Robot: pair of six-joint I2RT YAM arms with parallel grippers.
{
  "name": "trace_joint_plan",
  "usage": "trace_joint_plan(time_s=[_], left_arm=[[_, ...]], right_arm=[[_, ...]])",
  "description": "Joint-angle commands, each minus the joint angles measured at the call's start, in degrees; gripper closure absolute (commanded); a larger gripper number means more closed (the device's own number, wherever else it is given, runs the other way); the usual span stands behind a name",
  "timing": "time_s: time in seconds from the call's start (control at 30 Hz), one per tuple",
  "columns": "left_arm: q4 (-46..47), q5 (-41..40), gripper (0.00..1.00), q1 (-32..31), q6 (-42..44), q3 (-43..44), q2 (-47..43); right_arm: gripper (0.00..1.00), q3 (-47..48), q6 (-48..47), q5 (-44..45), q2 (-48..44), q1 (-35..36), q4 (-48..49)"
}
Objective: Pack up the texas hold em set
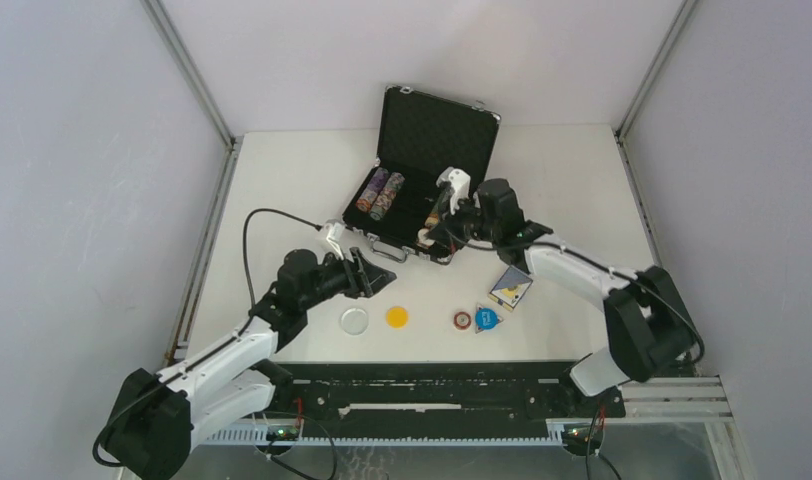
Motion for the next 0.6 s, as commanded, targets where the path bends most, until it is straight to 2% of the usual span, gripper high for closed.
trace_joint_plan(time_s=[0.0, 0.2, 0.57], left_arm=[[1.8, 0.8, 0.33, 0.3, -0.7, 1.3, 0.8], [4.1, 2.8, 0.32, 0.4, -0.6, 0.6, 0.1], [3.9, 3.2, 0.33, 1.0, 0.5, 0.9, 1.1]], right_arm=[[0.99, 5.4, -7.8, 1.6, 6.8, -5.9, -5.1], [0.97, 10.9, -8.8, 1.1, 14.9, -9.6, -6.0], [0.97, 19.4, -13.8, 5.9, 20.5, -9.7, -13.2]])
